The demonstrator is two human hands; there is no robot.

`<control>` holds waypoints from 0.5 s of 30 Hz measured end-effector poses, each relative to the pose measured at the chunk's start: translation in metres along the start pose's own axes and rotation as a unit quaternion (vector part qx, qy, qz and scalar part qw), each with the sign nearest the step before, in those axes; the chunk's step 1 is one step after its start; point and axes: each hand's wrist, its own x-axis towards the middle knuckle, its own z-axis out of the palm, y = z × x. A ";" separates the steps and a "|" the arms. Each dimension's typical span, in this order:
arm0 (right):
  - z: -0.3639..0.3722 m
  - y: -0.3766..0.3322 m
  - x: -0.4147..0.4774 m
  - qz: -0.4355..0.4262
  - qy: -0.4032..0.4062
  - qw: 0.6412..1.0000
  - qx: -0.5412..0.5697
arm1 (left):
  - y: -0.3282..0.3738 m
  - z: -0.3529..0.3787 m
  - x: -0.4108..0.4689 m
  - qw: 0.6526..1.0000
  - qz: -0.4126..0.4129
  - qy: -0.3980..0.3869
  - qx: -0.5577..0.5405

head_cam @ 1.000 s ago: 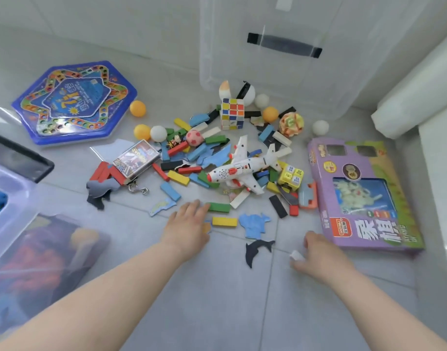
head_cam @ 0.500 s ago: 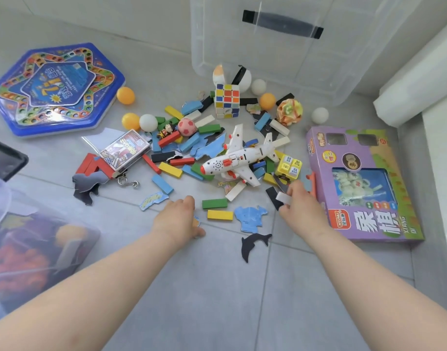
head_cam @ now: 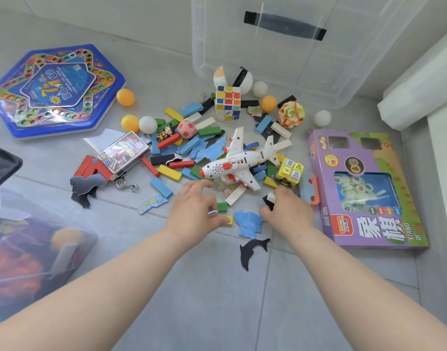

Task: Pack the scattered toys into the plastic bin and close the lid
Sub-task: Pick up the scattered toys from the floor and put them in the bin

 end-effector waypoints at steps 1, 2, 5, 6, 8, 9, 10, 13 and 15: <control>-0.001 0.003 -0.001 -0.002 0.022 1.000 0.004 | 0.003 0.003 0.005 1.000 0.001 -0.012 0.006; -0.003 0.007 -0.001 0.000 0.045 0.999 0.002 | 0.004 0.007 0.008 1.000 0.001 -0.026 0.013; -0.009 0.019 0.002 0.022 0.089 0.996 -0.021 | 0.000 0.023 0.008 0.997 -0.003 -0.070 0.036; -0.009 0.022 0.004 0.026 0.085 0.996 -0.030 | -0.001 0.026 0.007 0.995 0.002 -0.084 0.054; -0.006 0.025 0.008 0.014 0.060 0.997 -0.051 | -0.001 0.030 0.006 0.991 0.012 -0.103 0.089; -0.004 0.024 0.010 0.004 0.049 0.997 -0.061 | -0.001 0.030 0.007 0.988 0.015 -0.108 0.105; -0.004 0.023 0.012 -0.002 0.043 0.997 -0.067 | 0.000 0.030 0.007 0.987 0.016 -0.110 0.120; -0.005 0.020 0.017 0.000 0.043 0.996 -0.076 | 0.002 0.033 0.008 0.983 0.015 -0.100 0.151; -0.005 0.017 0.018 0.002 0.039 0.996 -0.083 | 0.002 0.034 0.005 0.982 0.010 -0.101 0.159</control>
